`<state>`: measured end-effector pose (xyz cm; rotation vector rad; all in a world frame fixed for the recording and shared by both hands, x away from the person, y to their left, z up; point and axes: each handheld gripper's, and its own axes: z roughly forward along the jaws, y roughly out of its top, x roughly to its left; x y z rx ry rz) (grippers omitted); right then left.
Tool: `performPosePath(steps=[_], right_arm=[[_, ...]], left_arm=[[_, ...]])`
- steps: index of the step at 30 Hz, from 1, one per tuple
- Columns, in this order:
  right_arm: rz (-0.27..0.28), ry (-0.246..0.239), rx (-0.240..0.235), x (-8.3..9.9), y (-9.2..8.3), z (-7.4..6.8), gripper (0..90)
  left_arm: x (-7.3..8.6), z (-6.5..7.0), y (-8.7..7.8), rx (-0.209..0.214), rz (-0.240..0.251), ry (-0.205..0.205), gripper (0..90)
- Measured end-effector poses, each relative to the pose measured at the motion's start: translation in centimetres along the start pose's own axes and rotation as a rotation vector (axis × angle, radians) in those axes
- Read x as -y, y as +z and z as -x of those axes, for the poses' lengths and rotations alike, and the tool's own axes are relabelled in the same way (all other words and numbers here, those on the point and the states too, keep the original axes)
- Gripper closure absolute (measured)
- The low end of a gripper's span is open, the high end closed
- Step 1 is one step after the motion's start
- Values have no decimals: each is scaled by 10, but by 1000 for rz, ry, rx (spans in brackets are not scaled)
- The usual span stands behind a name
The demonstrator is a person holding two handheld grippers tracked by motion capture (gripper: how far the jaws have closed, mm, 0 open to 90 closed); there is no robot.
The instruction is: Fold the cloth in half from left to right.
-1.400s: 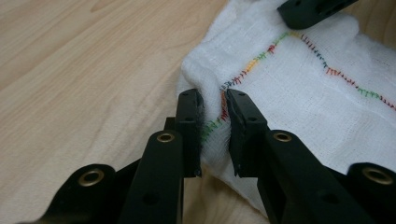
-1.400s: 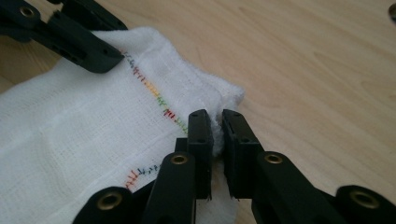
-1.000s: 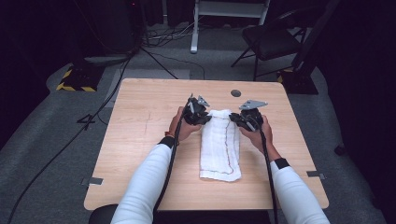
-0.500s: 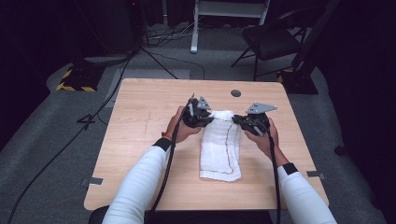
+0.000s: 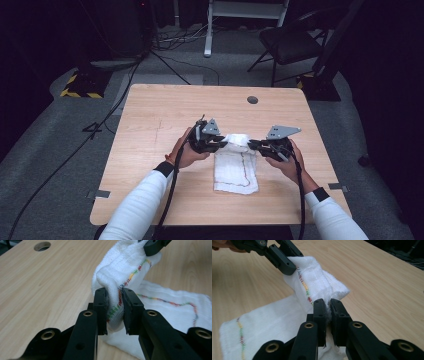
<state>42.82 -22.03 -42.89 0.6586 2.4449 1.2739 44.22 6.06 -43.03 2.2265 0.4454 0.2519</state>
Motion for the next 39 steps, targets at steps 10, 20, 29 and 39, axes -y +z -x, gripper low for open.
performPosePath(steps=[10,20,29,39], right_arm=[[-42,-60,-96,15,-8,-28,835],[-90,-66,-128,34,-10,-37,828],[-153,-85,-148,46,-8,-47,805],[-174,-68,-155,56,-18,-54,784]], left_arm=[[24,28,-6,86,-41,23,747],[32,47,-1,136,-74,44,736],[43,58,-3,146,-133,58,722],[50,68,-9,157,-157,62,788]])
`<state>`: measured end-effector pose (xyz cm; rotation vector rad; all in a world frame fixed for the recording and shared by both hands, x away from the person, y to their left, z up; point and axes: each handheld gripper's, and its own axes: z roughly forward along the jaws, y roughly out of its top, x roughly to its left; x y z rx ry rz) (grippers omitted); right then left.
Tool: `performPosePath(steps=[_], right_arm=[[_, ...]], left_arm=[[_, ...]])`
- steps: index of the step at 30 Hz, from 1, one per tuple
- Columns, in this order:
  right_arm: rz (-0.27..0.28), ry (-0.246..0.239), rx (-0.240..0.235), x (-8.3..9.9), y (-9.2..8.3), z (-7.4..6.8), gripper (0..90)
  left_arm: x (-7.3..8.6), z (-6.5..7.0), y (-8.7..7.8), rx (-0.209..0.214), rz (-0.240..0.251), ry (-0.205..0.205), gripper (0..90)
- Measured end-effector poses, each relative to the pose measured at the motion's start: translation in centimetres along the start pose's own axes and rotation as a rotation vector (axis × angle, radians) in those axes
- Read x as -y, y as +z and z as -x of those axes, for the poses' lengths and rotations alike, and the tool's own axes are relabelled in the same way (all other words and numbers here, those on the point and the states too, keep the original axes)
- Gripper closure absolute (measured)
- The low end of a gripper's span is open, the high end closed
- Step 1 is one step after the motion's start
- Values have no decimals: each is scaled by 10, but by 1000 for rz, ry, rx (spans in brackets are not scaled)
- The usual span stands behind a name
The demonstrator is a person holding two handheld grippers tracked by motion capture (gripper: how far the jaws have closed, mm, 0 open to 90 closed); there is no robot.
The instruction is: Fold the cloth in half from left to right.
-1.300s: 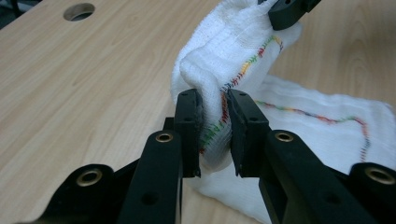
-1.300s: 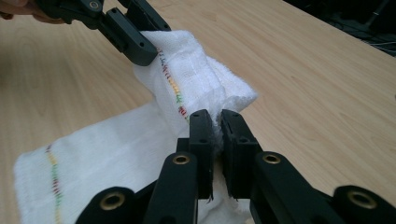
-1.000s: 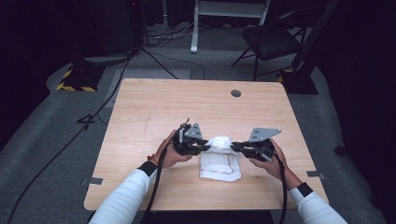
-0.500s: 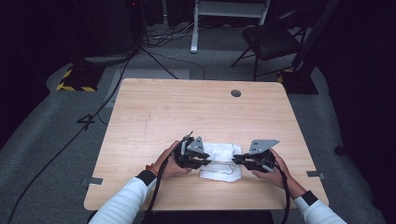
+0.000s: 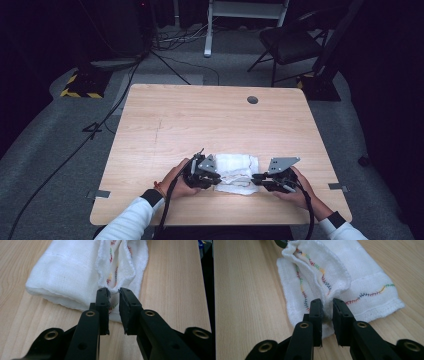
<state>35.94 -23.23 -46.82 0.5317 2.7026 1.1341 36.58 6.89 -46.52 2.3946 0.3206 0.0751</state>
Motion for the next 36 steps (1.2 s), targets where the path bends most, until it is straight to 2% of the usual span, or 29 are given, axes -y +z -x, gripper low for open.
performPosePath(steps=[11,16,20,22,23,24,27,32,36], right_arm=[[-19,-12,-2,11,-6,-11,783],[-22,0,16,17,-12,-15,727],[7,29,64,17,-20,-10,651],[27,52,90,15,-24,-5,626],[33,58,102,14,-25,-2,602],[39,68,117,12,-26,1,593],[37,80,149,6,-23,10,563],[14,80,194,-7,-9,25,517],[0,98,159,-10,4,31,495]], left_arm=[[6,16,2,29,-39,13,857],[12,18,-7,2,-29,-1,834],[11,11,-16,-57,22,-34,774],[9,5,-18,-95,49,-65,728],[7,2,-17,-124,53,-83,671],[5,-2,-16,-135,55,-95,652],[-6,-12,-11,-140,75,-97,620],[-22,-15,7,-136,69,-75,529],[-25,-11,22,-100,5,-49,440]])
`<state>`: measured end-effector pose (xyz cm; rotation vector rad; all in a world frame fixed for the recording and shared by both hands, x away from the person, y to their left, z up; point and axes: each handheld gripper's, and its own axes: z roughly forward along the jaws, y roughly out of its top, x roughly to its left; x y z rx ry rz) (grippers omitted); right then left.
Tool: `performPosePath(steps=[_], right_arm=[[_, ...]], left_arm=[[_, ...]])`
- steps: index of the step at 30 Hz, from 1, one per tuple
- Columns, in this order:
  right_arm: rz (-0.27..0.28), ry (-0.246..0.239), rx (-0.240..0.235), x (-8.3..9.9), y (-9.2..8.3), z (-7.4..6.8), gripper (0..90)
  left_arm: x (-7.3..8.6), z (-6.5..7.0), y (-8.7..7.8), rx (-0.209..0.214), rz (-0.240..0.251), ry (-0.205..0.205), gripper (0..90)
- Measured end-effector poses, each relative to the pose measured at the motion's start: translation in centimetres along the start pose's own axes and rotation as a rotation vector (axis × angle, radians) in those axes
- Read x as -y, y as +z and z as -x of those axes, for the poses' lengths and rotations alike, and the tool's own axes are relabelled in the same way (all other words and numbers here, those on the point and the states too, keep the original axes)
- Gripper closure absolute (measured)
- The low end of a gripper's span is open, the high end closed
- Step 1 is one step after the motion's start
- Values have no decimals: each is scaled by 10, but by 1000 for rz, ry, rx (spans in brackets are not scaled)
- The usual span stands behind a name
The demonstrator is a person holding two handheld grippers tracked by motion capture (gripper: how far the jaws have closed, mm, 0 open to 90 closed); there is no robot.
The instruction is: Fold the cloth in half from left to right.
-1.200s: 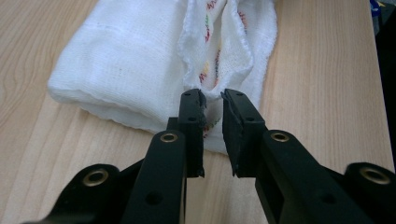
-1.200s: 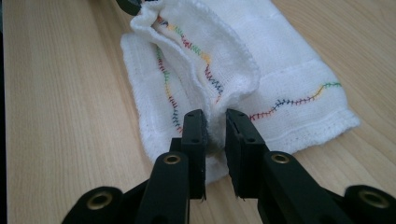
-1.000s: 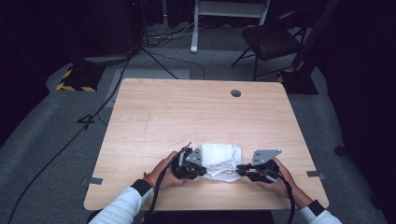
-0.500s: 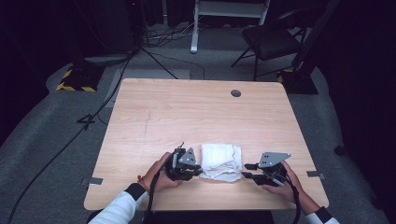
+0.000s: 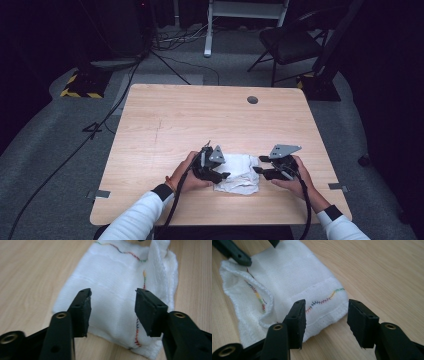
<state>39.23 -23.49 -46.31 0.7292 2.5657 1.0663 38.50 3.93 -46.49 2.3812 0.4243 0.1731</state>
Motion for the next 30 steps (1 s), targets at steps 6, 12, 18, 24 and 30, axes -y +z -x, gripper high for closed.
performPosePath(steps=[6,12,18,24,30], right_arm=[[-23,-71,-87,3,3,-17,472],[-57,-99,-88,13,3,-33,424],[-62,-69,-62,23,4,-38,396],[-52,-70,-70,26,4,-37,420],[-44,-84,-37,23,1,-41,409]], left_arm=[[6,12,-1,-20,-29,26,416],[21,24,0,-58,-40,12,390],[28,33,4,-100,-7,2,363],[30,30,4,-83,19,-58,324],[27,30,-6,-100,17,-31,245]])
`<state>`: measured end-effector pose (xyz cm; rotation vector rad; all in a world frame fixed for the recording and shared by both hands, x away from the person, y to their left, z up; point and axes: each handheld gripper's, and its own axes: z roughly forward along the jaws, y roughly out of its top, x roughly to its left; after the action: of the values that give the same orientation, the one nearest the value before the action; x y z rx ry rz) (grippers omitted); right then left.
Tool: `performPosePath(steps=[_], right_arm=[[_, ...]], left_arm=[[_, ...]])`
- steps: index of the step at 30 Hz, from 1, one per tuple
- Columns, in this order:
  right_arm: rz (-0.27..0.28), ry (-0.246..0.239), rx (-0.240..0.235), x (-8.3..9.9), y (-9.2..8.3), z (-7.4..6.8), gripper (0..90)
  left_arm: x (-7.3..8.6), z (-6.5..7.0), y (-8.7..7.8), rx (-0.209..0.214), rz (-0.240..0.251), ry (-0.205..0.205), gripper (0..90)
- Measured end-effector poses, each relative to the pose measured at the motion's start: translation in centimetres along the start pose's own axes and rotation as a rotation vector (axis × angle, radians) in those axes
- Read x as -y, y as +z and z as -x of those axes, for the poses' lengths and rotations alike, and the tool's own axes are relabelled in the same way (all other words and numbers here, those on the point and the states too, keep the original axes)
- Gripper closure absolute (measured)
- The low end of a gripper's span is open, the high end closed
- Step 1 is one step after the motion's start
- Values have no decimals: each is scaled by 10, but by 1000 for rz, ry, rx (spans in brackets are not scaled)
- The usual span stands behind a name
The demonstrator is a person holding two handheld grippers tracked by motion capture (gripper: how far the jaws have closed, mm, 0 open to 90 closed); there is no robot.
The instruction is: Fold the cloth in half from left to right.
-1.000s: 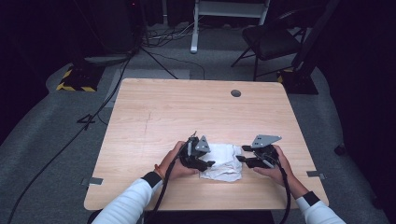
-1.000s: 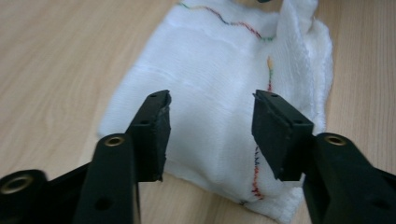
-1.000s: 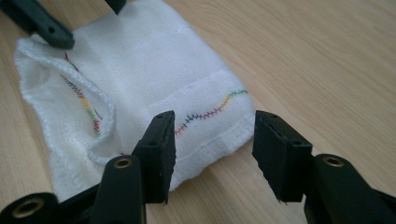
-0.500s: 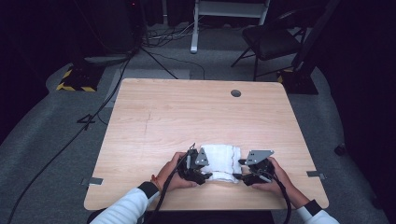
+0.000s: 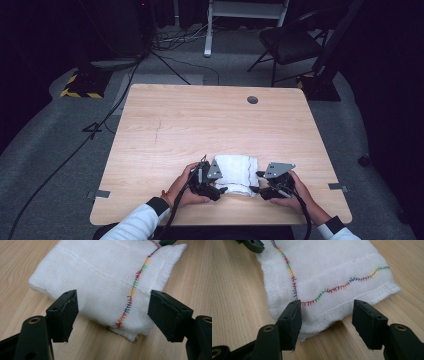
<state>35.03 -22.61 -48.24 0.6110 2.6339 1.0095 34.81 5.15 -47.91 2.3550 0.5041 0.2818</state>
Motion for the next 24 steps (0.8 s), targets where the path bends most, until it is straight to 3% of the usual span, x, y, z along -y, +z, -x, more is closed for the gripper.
performPosePath(steps=[9,14,24], right_arm=[[91,43,7,-7,-11,3,371],[78,43,7,-11,-3,-2,339],[30,53,-24,-11,14,-2,314]], left_arm=[[13,-13,-25,-9,10,3,201],[29,-19,-38,-32,-12,4,196],[61,-26,-54,-84,-60,-34,191]])
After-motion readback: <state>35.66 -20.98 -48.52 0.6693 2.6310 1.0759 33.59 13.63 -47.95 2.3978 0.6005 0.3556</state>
